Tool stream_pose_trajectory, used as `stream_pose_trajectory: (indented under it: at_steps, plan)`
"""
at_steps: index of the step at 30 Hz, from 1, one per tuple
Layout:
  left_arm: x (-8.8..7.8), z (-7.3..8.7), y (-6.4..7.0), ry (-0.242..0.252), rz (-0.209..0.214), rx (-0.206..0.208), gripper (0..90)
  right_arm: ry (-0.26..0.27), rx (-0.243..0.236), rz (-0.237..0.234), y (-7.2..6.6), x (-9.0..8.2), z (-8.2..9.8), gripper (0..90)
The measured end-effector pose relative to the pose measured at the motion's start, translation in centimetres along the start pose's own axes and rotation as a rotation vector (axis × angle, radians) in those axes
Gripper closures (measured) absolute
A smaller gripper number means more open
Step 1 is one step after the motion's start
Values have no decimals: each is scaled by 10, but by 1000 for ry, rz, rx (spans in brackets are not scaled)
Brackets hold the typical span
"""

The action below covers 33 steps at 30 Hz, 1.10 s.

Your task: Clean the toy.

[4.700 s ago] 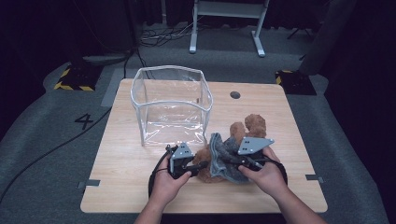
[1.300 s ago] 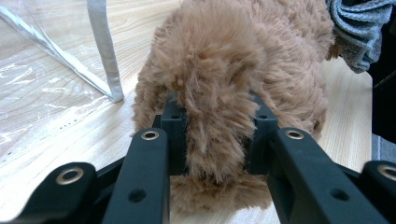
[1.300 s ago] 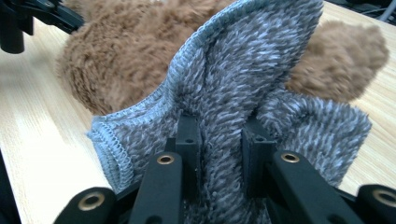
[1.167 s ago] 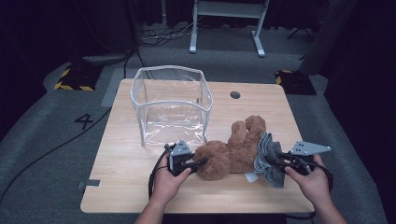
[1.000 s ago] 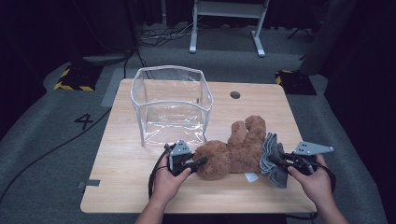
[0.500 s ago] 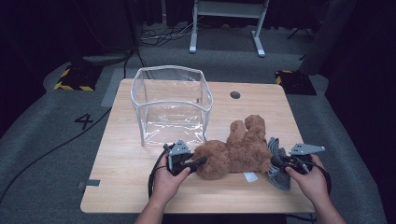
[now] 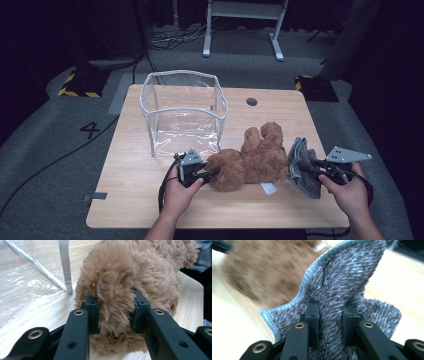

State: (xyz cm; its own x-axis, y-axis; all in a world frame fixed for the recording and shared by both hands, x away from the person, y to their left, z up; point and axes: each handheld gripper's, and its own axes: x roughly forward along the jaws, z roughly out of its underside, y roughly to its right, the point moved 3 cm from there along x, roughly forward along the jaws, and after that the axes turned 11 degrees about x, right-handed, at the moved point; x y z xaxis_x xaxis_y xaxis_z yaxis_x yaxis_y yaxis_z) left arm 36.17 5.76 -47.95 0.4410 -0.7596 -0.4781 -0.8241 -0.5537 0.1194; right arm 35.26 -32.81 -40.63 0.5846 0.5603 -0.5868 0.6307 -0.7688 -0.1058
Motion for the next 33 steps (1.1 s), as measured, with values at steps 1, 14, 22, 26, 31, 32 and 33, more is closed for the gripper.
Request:
stream_pose_trajectory:
  at_steps: [1,14,22,26,31,32,33]
  plan:
    - [0,0,0,0,-1,-1,665,6,-18,-12,-7,-1,-4,722]
    - [0,0,0,-1,4,3,670,-26,-230,-219,-109,55,-35,722]
    - [1,0,1,-4,2,7,673,-33,-306,-308,-152,93,-38,721]
    - [1,0,1,-5,2,7,673,-49,-320,-351,-164,107,-37,722]
    - [1,1,0,-3,0,1,678,-73,-328,-348,-165,120,-31,728]
    - [1,1,0,-2,1,-2,677,-73,-326,-349,-163,121,-30,730]
    - [0,1,0,-1,5,-3,677,-72,-324,-350,-162,120,-29,730]
